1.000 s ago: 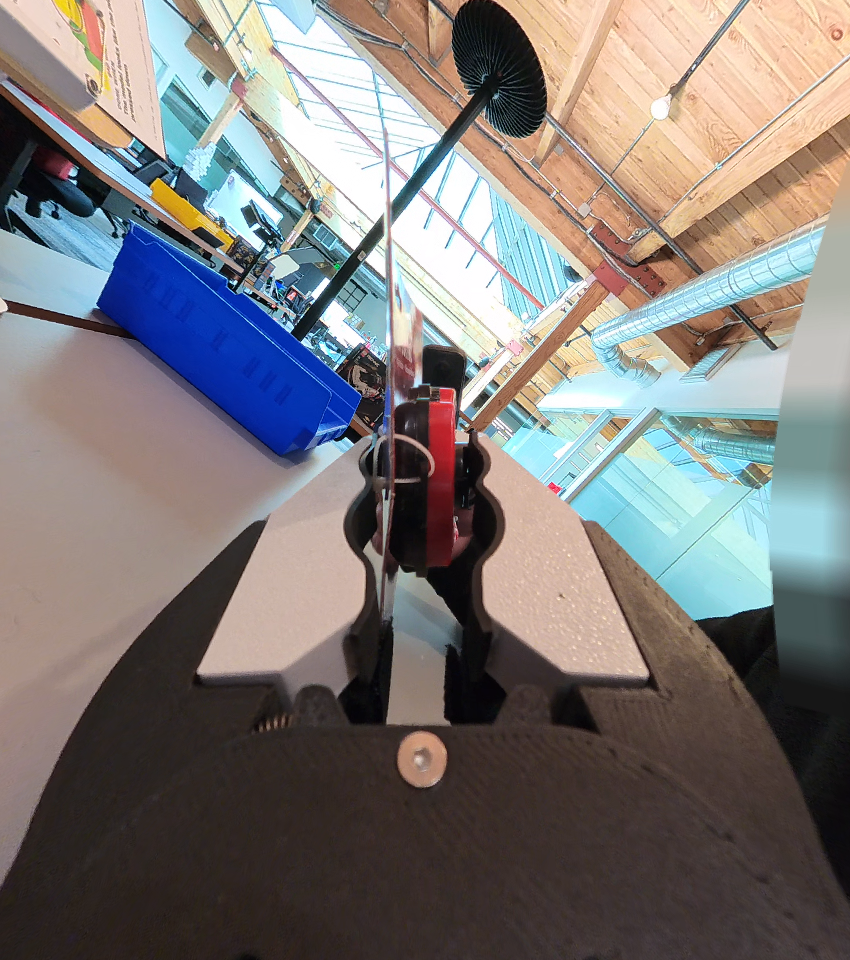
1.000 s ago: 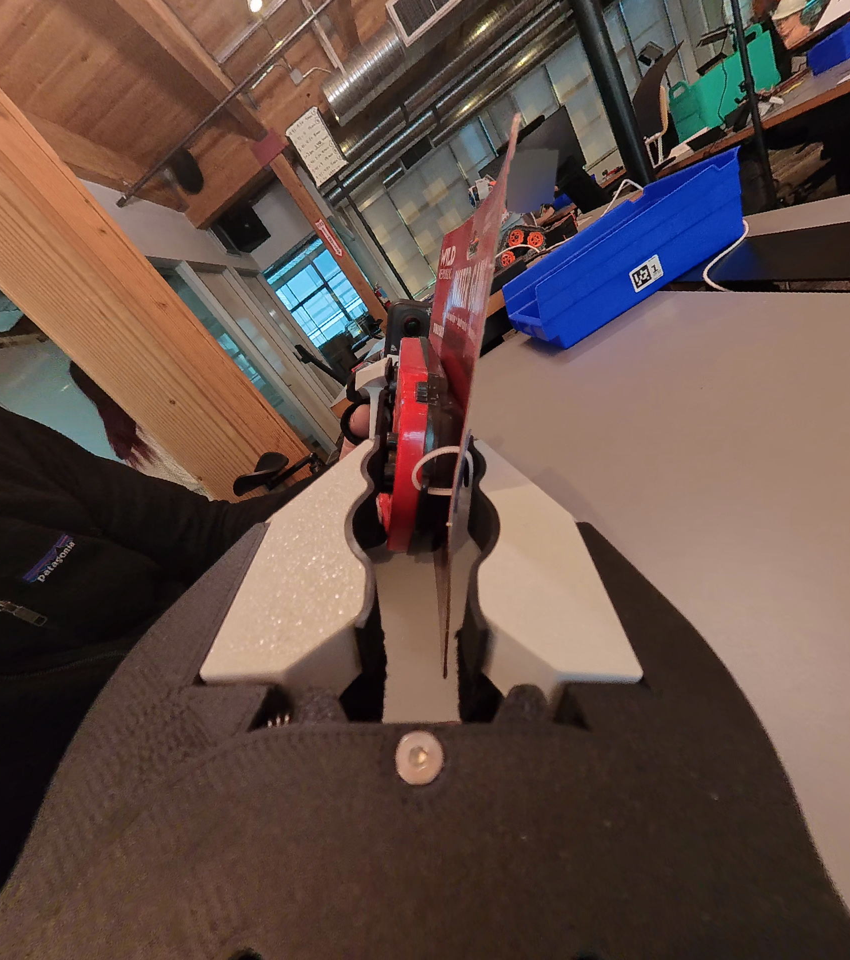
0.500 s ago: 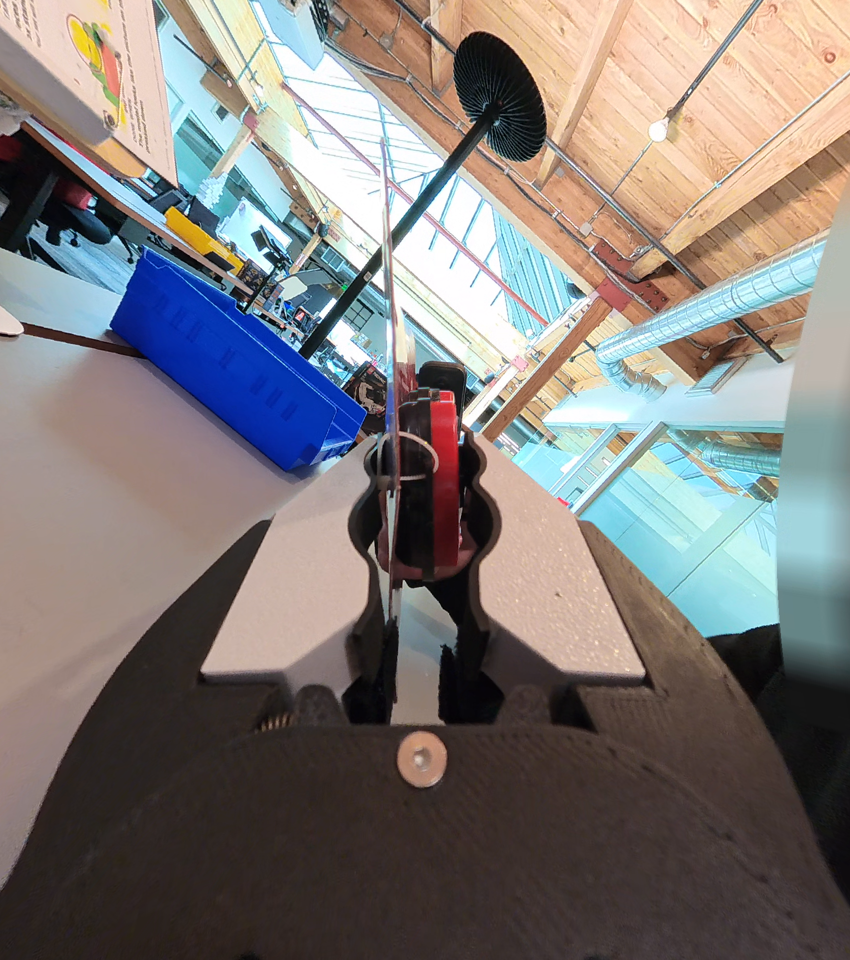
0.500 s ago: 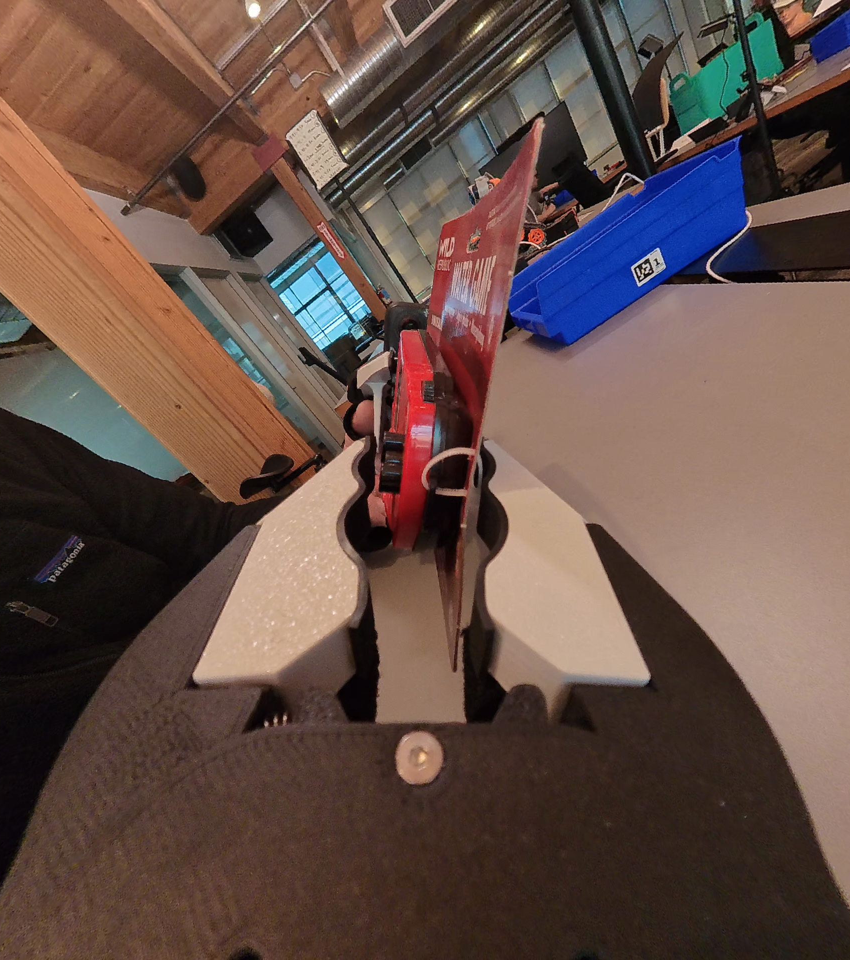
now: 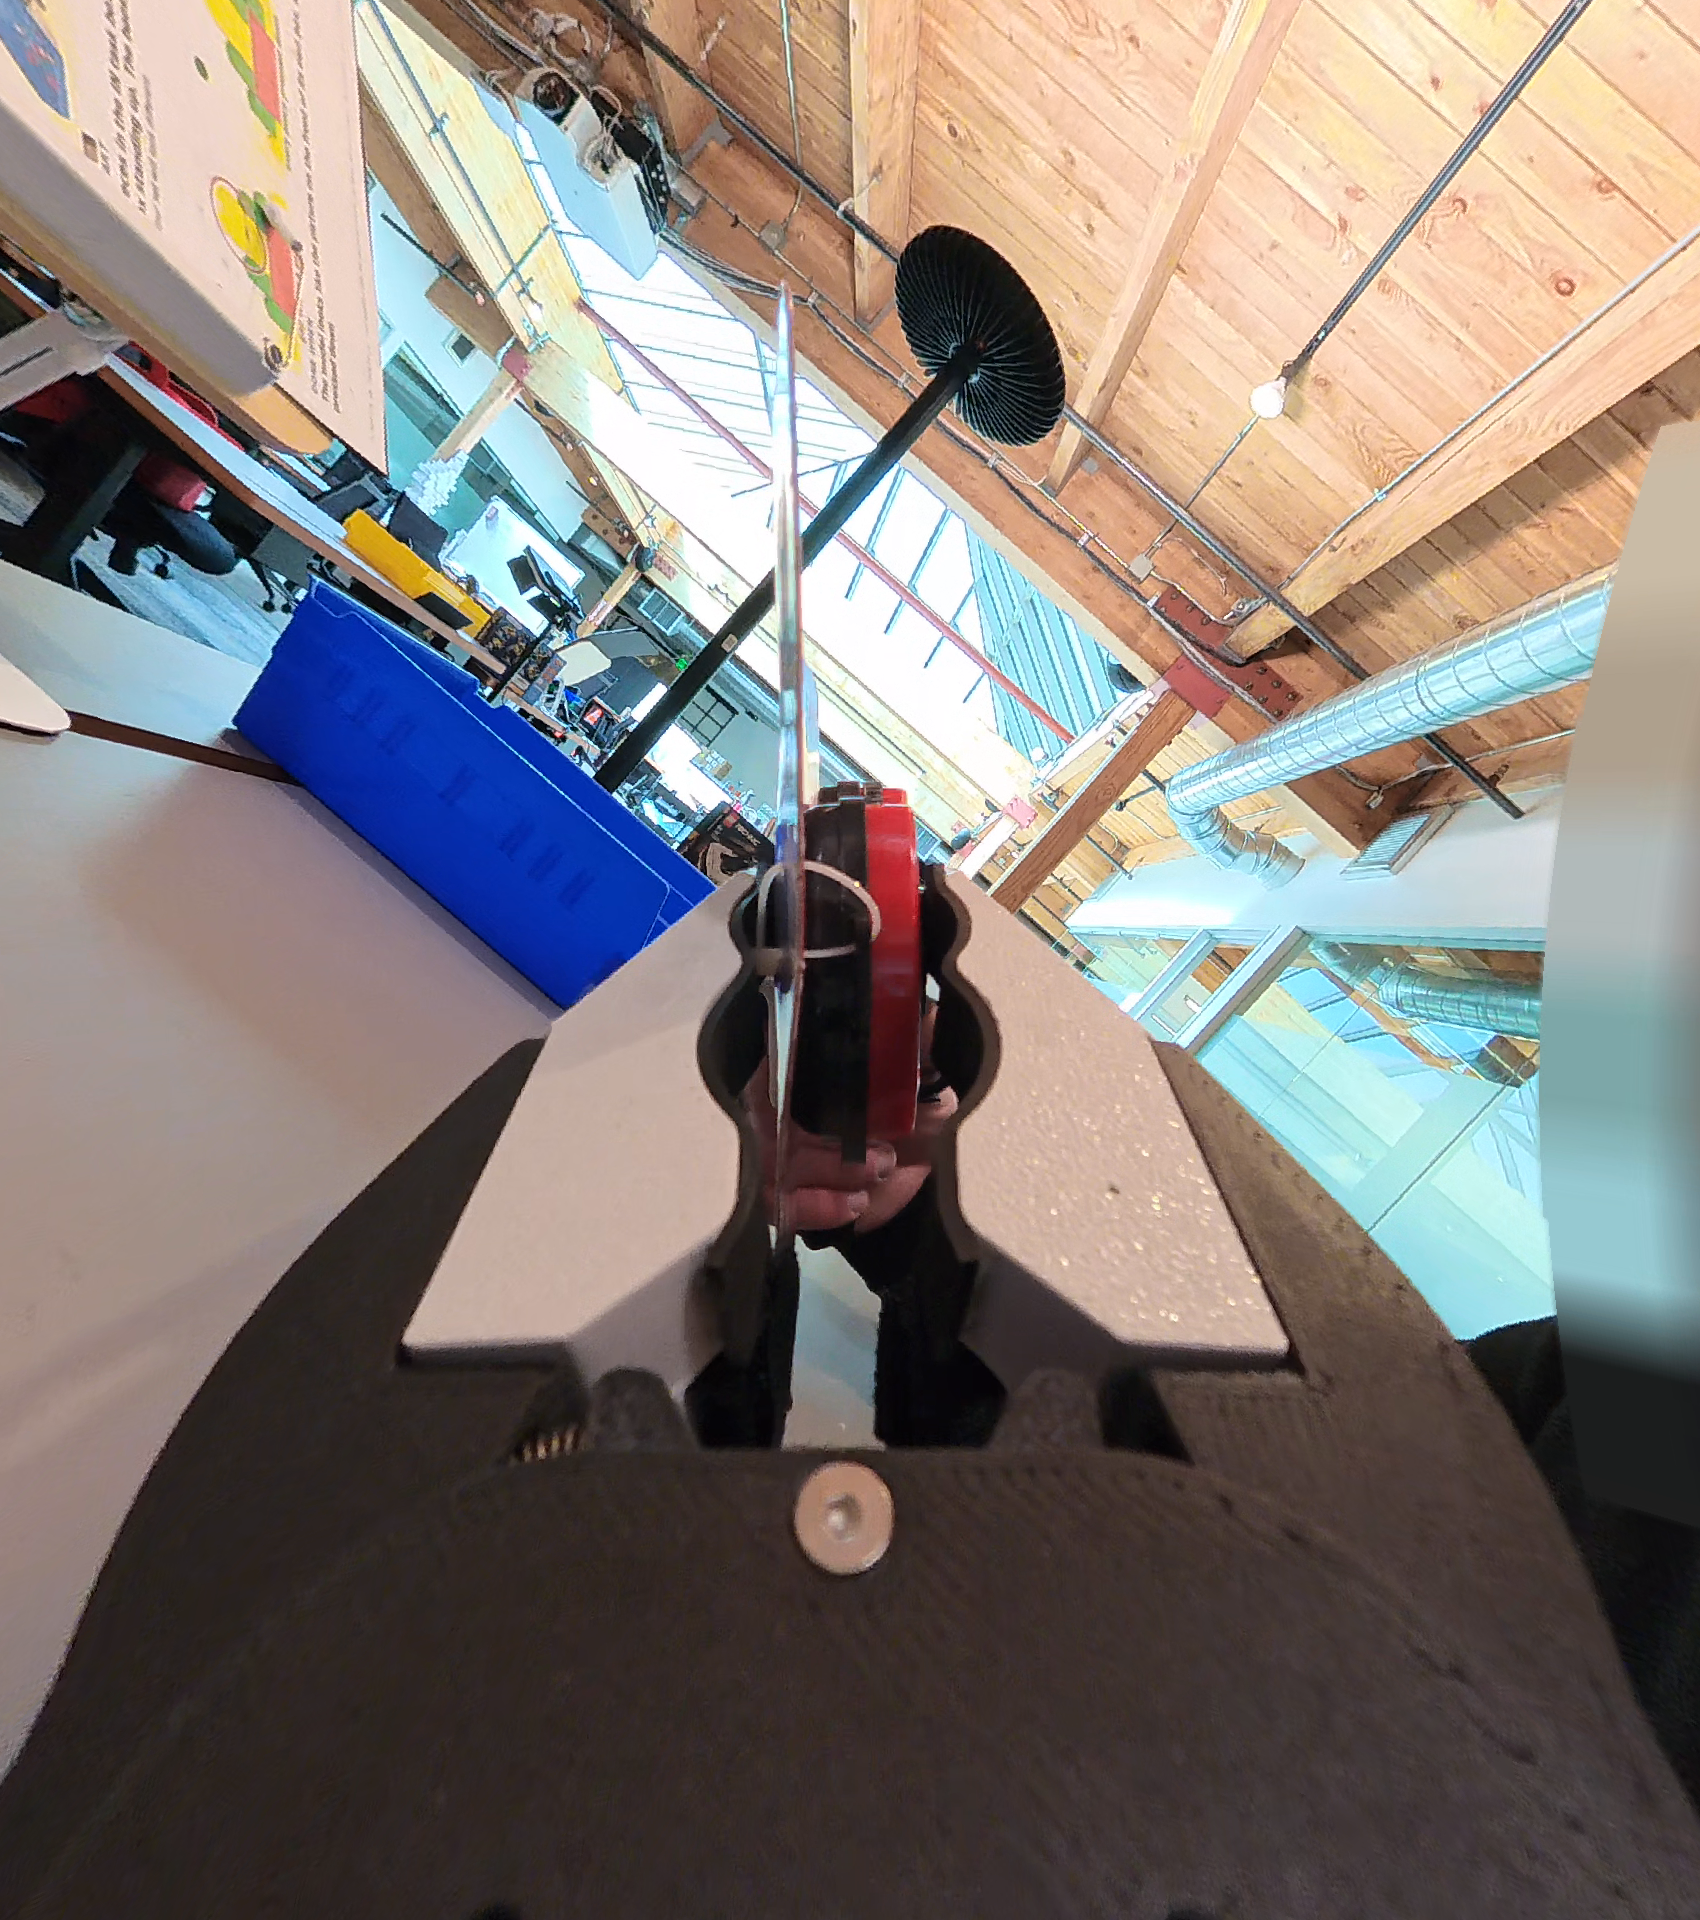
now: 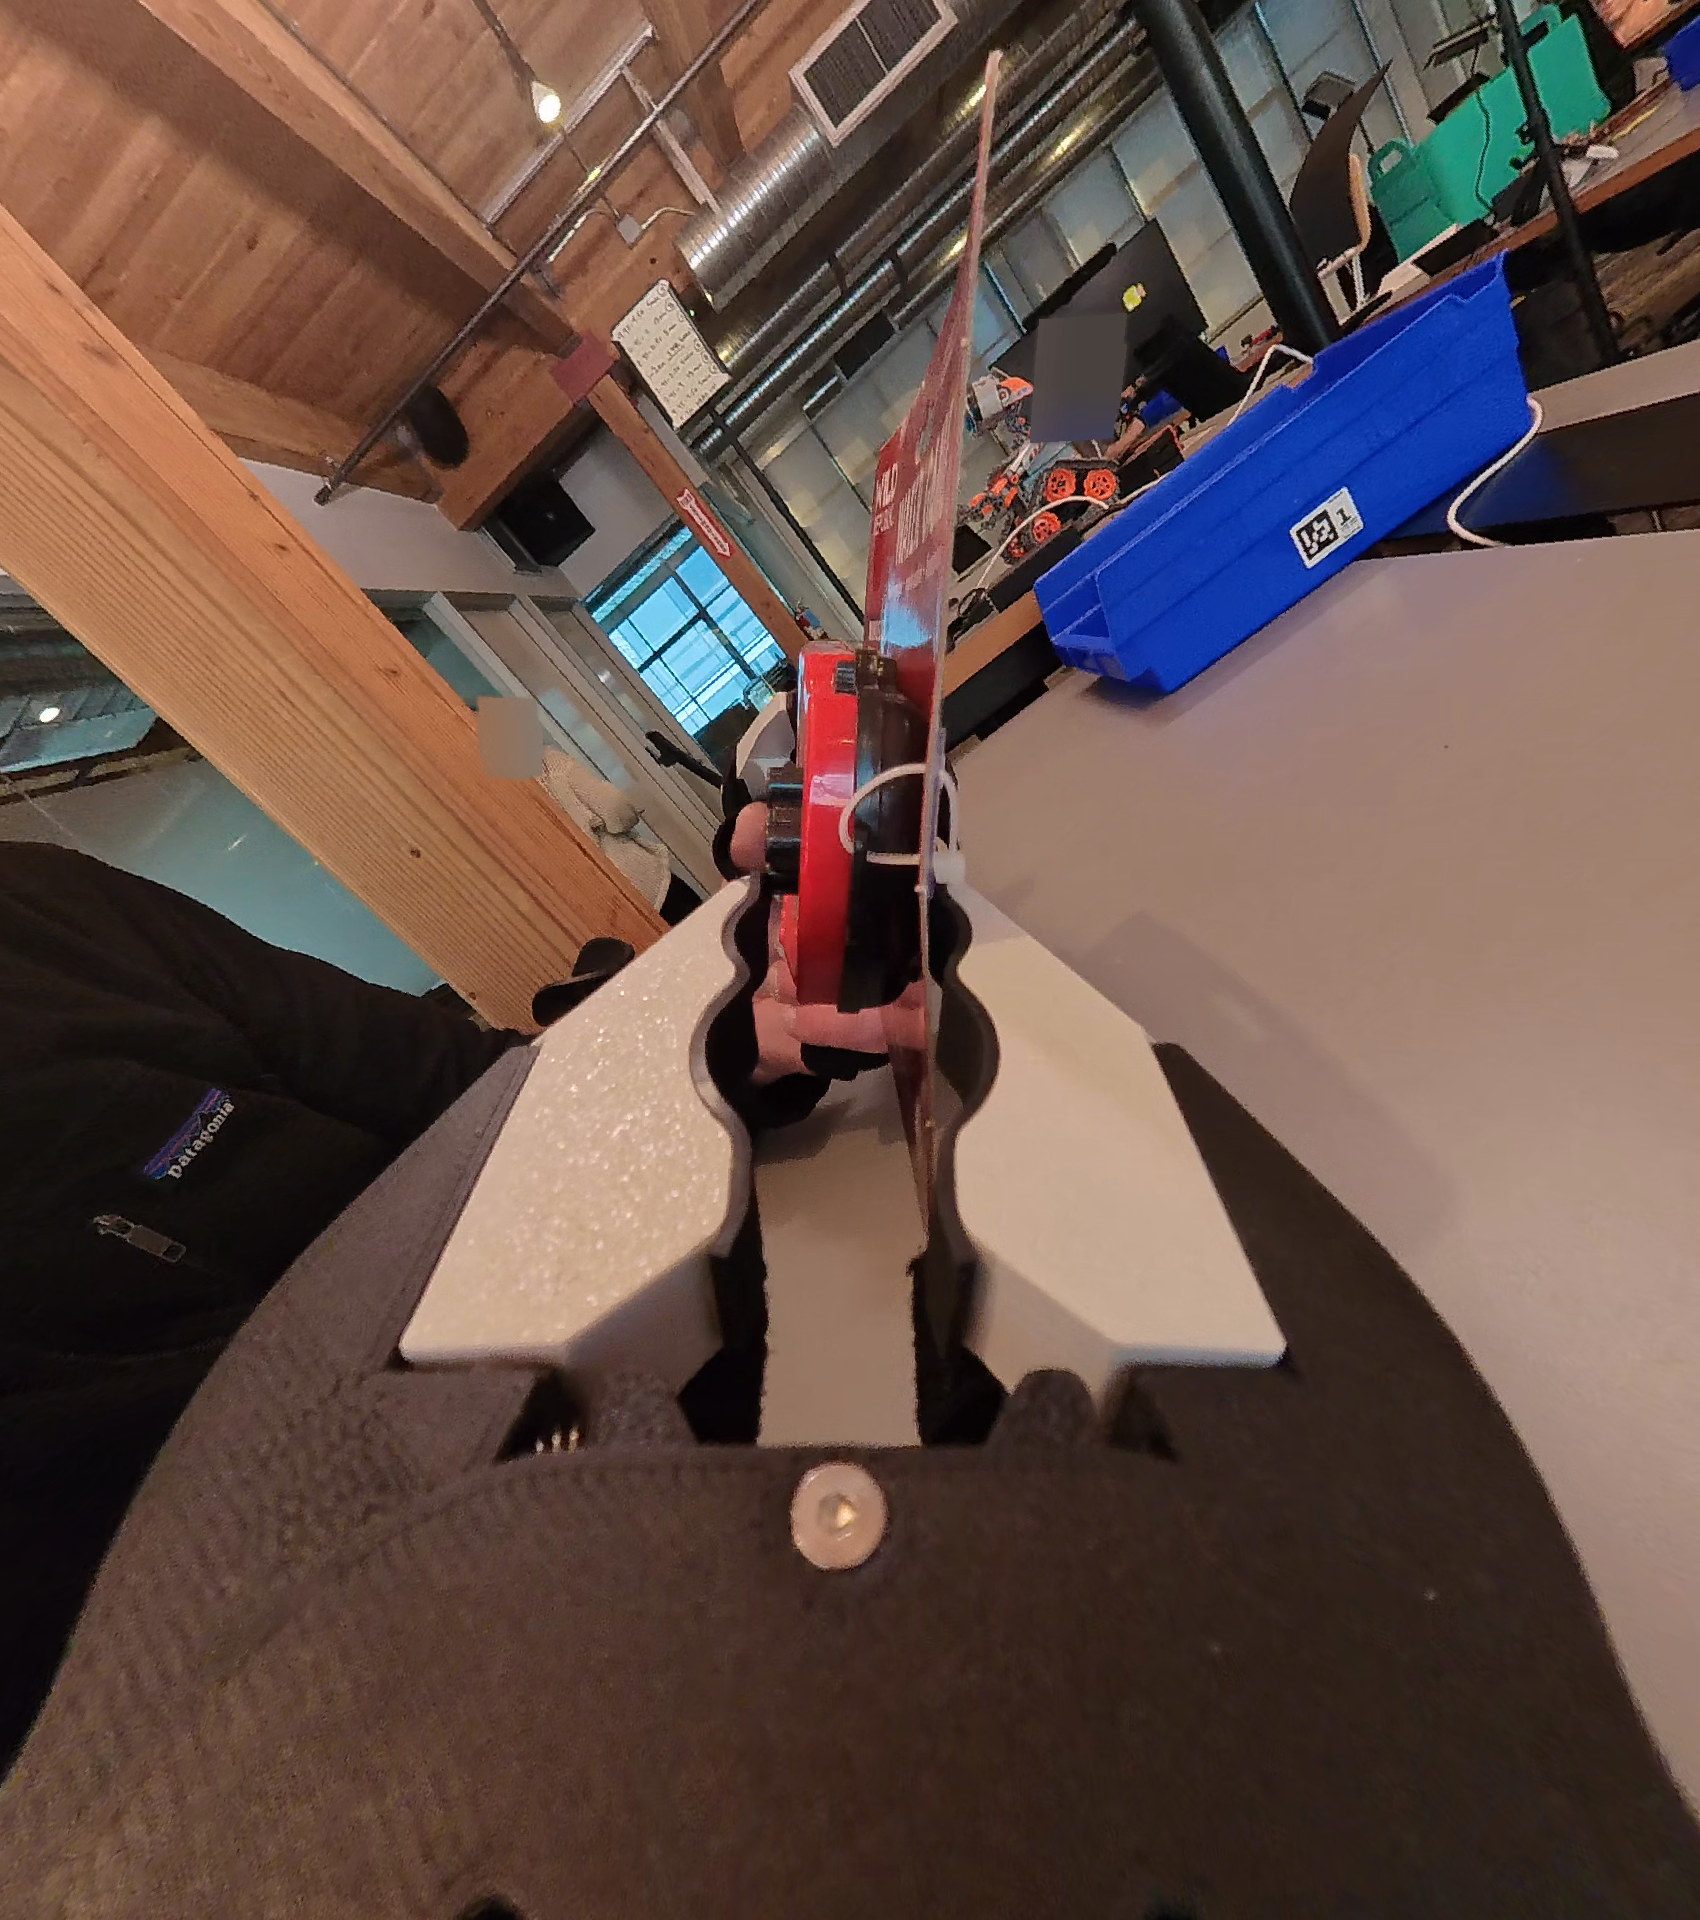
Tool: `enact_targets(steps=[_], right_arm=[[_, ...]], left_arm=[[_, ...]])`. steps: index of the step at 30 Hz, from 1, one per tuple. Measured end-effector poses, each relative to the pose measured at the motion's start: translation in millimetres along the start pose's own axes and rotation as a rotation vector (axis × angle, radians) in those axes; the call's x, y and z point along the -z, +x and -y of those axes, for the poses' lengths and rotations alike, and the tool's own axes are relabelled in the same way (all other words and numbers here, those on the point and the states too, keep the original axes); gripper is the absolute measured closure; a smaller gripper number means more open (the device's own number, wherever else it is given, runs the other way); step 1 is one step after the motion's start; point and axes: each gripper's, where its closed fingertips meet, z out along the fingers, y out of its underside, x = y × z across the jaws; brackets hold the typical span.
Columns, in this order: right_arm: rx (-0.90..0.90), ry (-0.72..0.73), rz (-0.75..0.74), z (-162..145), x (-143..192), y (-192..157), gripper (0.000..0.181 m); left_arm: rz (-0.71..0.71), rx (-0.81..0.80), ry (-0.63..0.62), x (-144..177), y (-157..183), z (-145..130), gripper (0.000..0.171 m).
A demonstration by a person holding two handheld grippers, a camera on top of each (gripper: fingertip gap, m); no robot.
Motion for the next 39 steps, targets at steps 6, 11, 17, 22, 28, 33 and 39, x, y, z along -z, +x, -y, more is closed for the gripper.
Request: enact_targets(steps=[6,11,17,22,28,33,39], right_arm=[[0.013,0.008,0.001,1.6,-0.1,-1.0,0.153],[0.045,-0.014,-0.014,1.1,0.9,-1.1,0.158],[0.066,-0.037,-0.044,0.2,2.5,-0.1,0.160],[0.065,-0.023,-0.034,2.3,1.9,-1.5,0.157],[0.045,0.038,-0.046,10.1,3.4,0.7,0.149],[0.022,0.060,-0.022,12.1,4.4,-0.1,0.153],[0.017,0.056,-0.032,12.6,5.9,1.7,0.155]], left_arm=[[-0.004,-0.005,-0.008,-0.9,1.3,-1.4,0.146],[-0.011,-0.001,-0.013,-1.3,2.1,-2.2,0.145],[-0.012,0.005,-0.023,-1.9,1.1,-4.3,0.144],[-0.015,-0.010,-0.020,-2.0,2.3,-3.6,0.144],[-0.005,-0.033,-0.033,-4.1,2.7,-6.5,0.144],[-0.010,-0.031,-0.041,-4.7,3.2,-7.9,0.144],[-0.008,-0.049,-0.058,-5.9,3.6,-10.8,0.144]])
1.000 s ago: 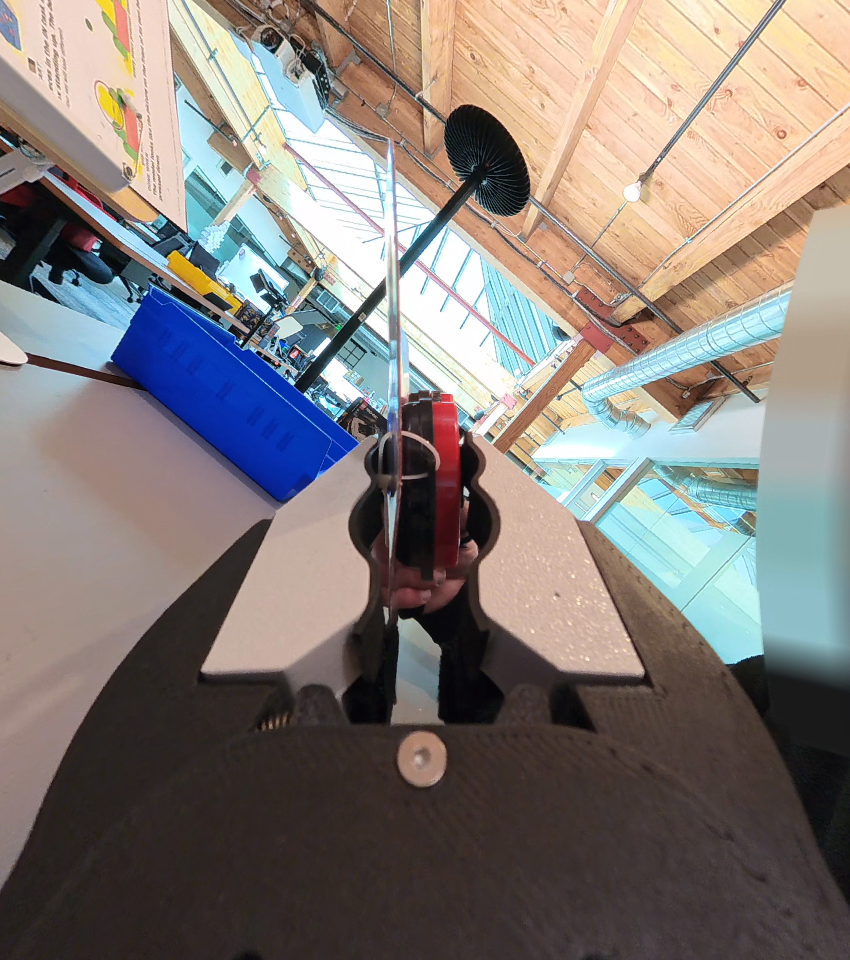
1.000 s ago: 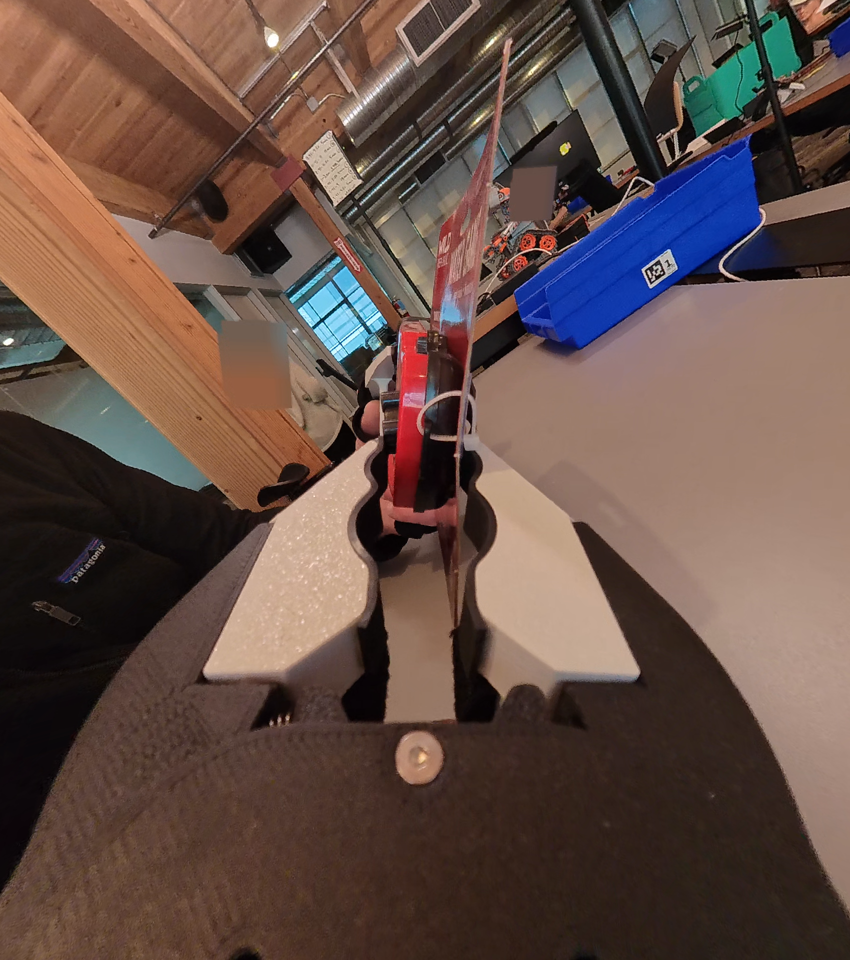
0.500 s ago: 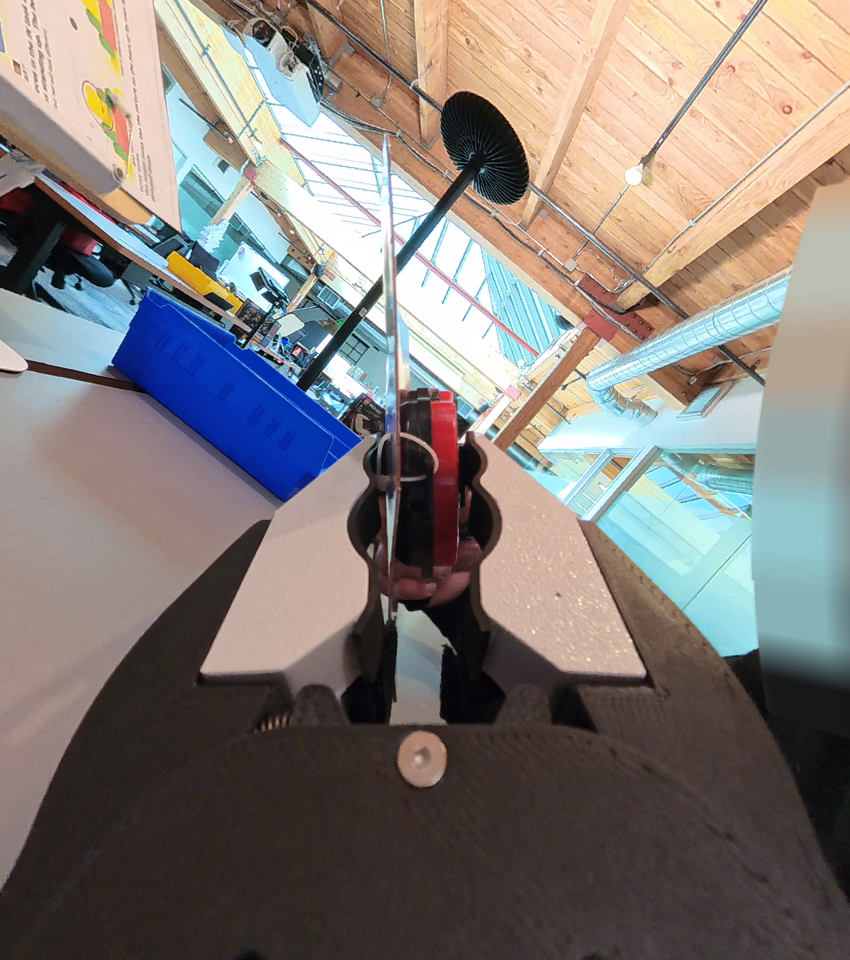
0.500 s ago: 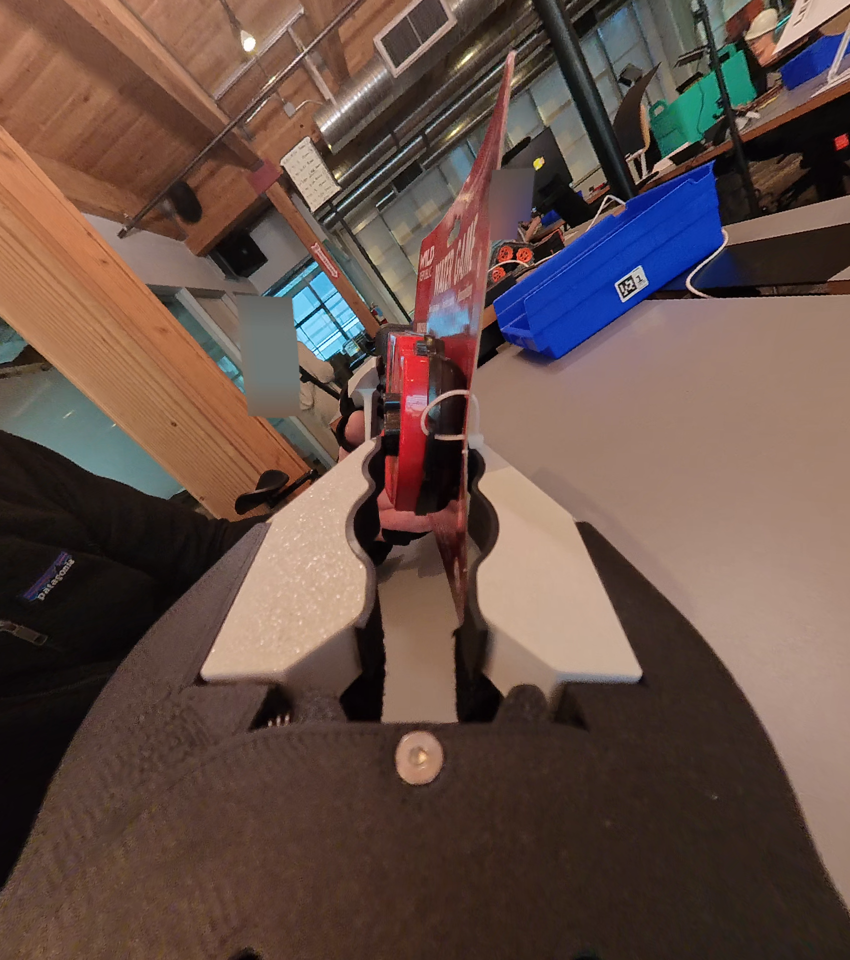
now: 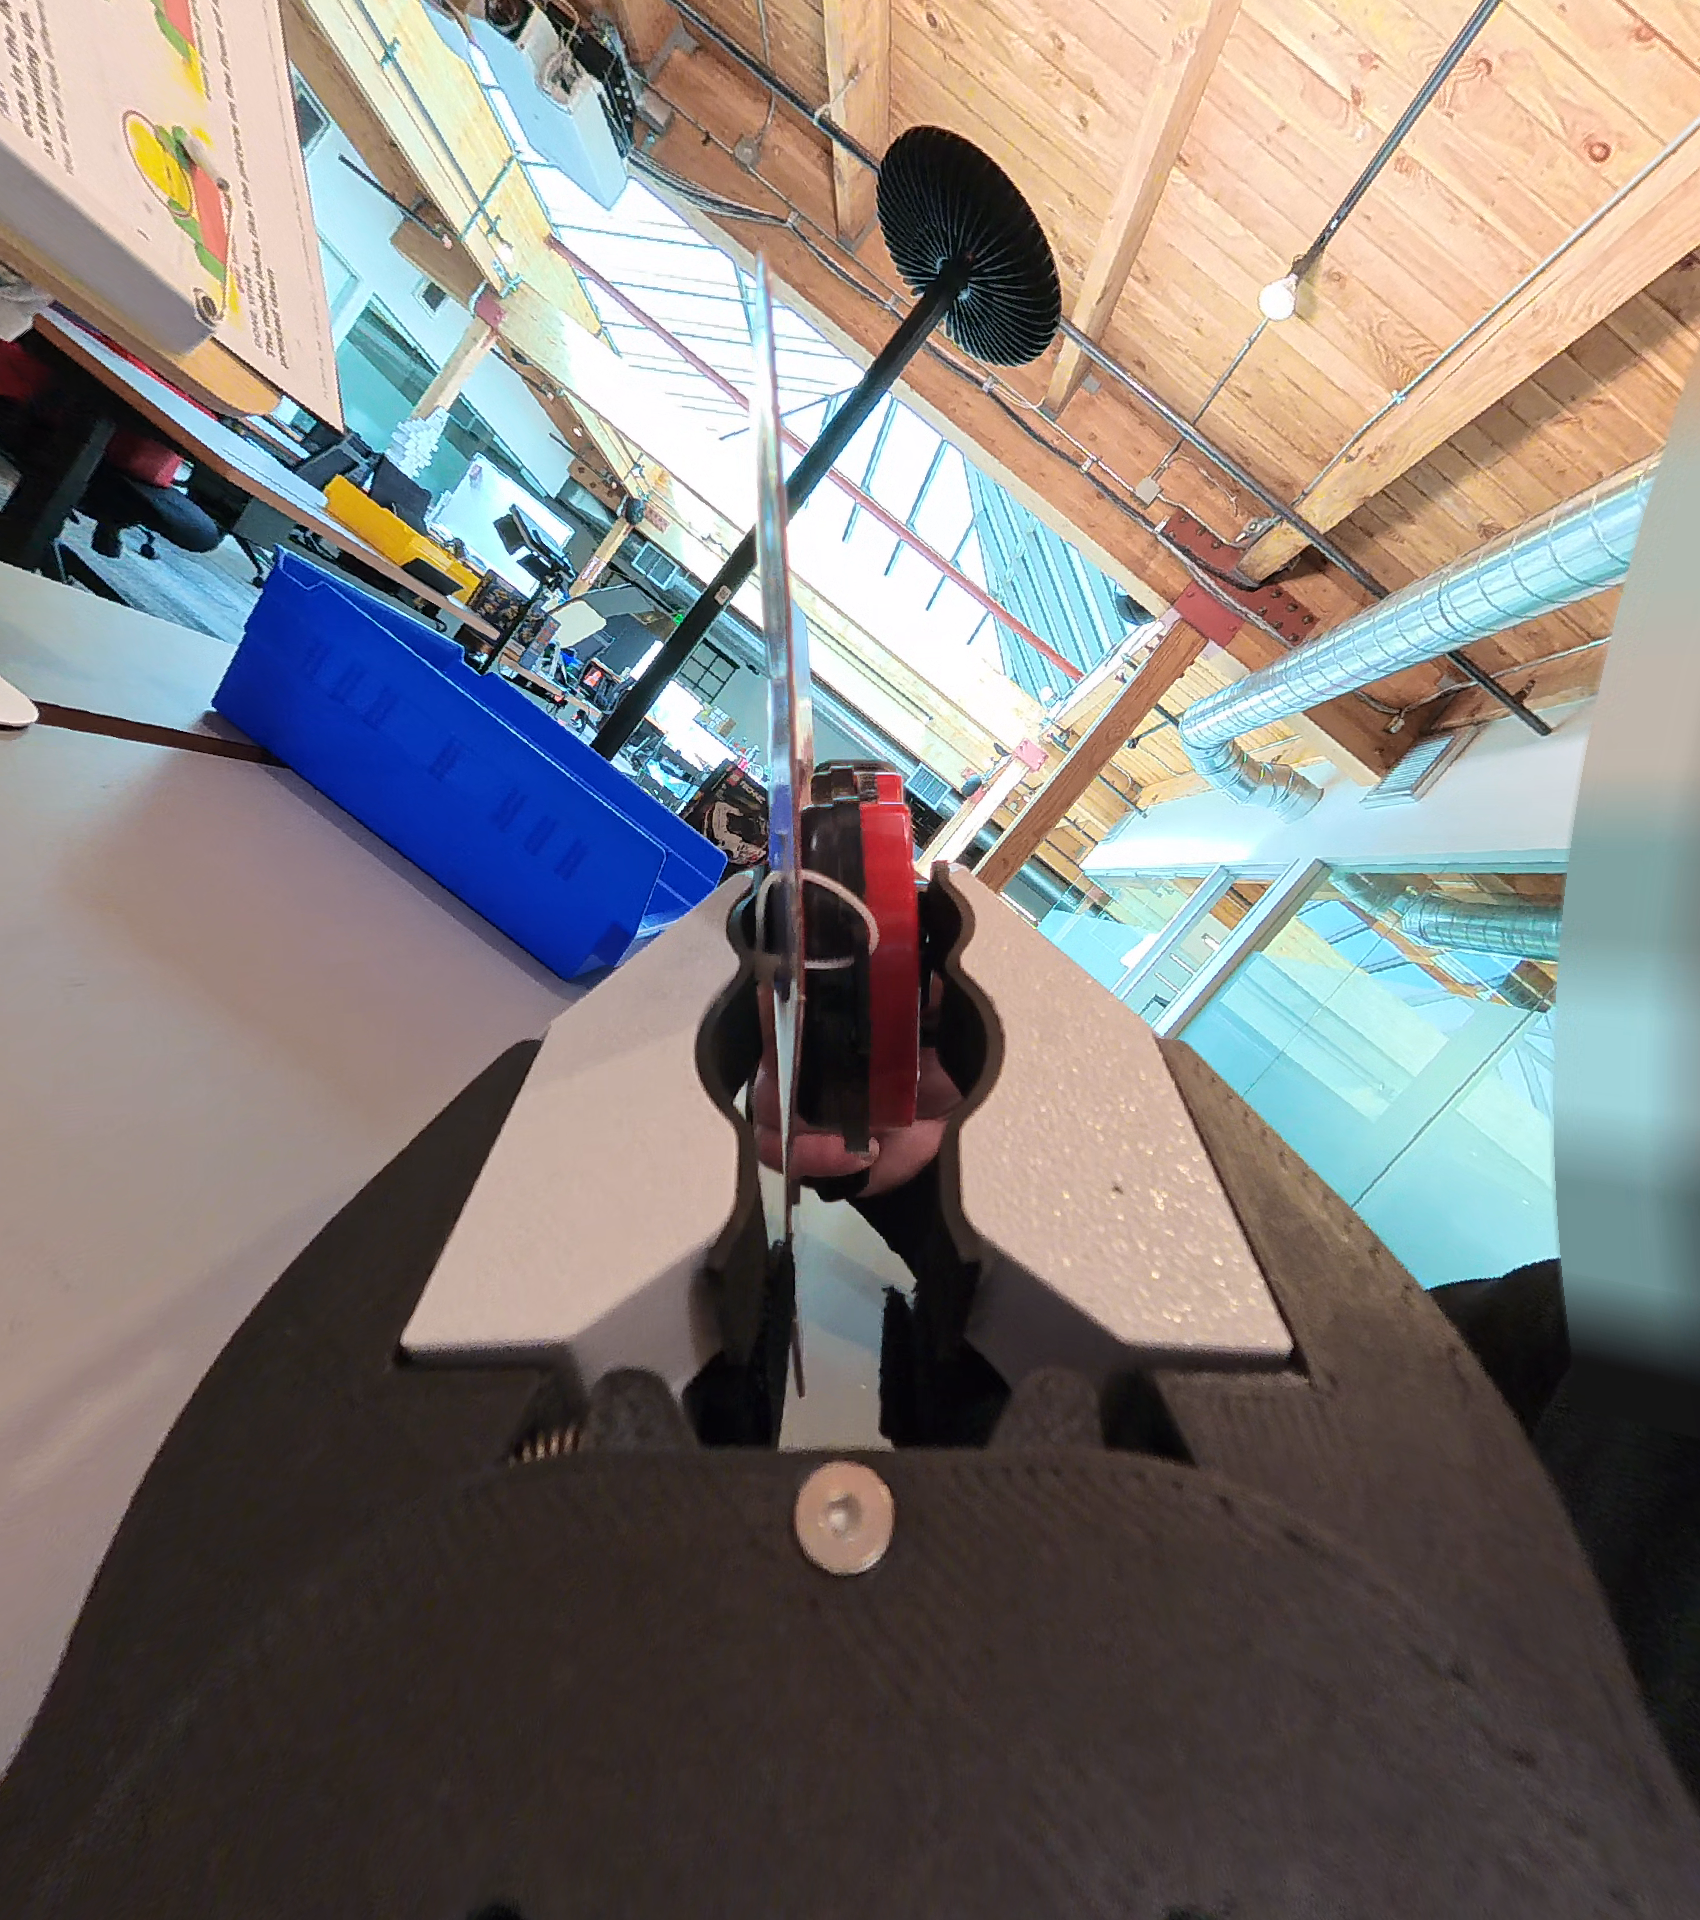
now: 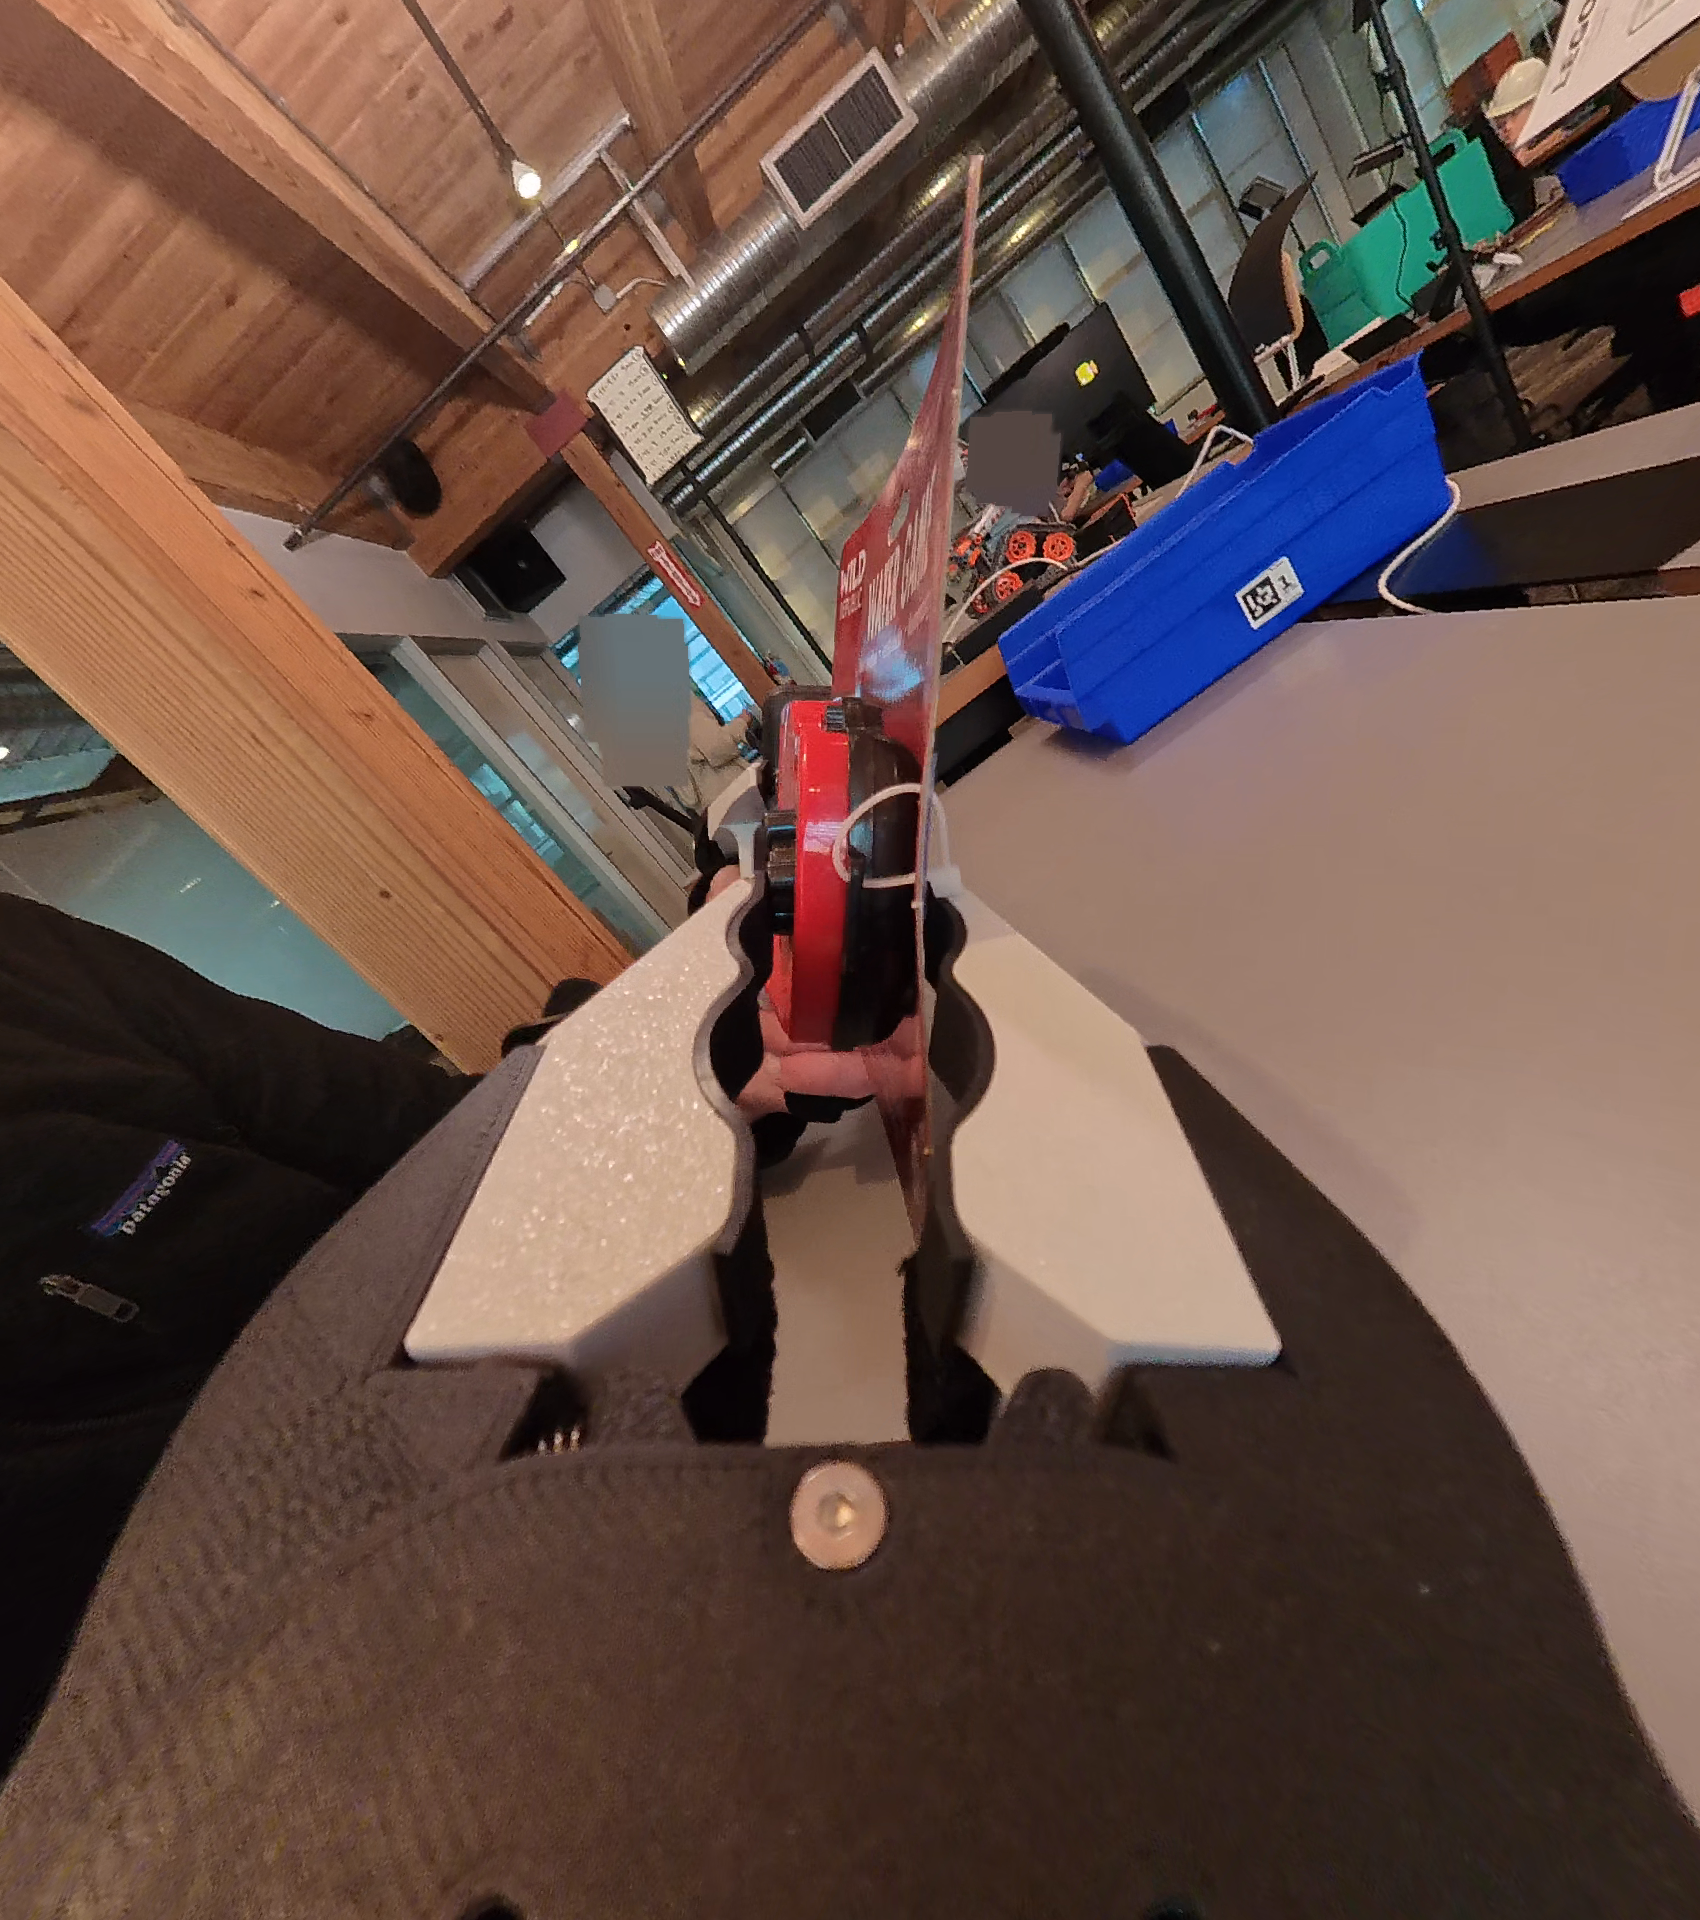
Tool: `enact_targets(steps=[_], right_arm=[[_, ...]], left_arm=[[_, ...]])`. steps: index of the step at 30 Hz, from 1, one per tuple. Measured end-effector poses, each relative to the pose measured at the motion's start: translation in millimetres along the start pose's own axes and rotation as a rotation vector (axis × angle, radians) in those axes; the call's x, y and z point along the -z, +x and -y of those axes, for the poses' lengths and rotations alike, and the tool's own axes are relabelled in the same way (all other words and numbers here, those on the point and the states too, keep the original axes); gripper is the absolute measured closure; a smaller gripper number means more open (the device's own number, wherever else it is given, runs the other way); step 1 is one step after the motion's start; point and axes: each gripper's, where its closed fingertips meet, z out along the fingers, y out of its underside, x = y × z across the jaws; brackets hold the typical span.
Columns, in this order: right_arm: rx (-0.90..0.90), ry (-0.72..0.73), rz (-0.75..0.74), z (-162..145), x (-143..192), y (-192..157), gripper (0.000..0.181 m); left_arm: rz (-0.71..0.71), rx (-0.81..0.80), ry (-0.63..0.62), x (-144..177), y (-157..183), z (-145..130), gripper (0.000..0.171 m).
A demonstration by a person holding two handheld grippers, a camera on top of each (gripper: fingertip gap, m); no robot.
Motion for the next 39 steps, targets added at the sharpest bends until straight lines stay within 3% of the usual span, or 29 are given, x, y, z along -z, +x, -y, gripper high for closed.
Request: enact_targets(steps=[12,19,39], right_arm=[[0.024,-0.030,-0.031,-1.5,1.5,3.1,0.158],[0.037,-0.004,-0.056,1.0,0.5,6.2,0.146],[0.067,-0.009,-0.041,3.2,2.6,0.9,0.157]], left_arm=[[0.014,-0.007,-0.014,-1.0,-2.5,-3.0,0.143],[0.017,-0.022,-0.018,-1.1,-2.6,-2.8,0.144],[0.003,-0.014,-0.027,-2.6,-0.8,-5.2,0.143]])
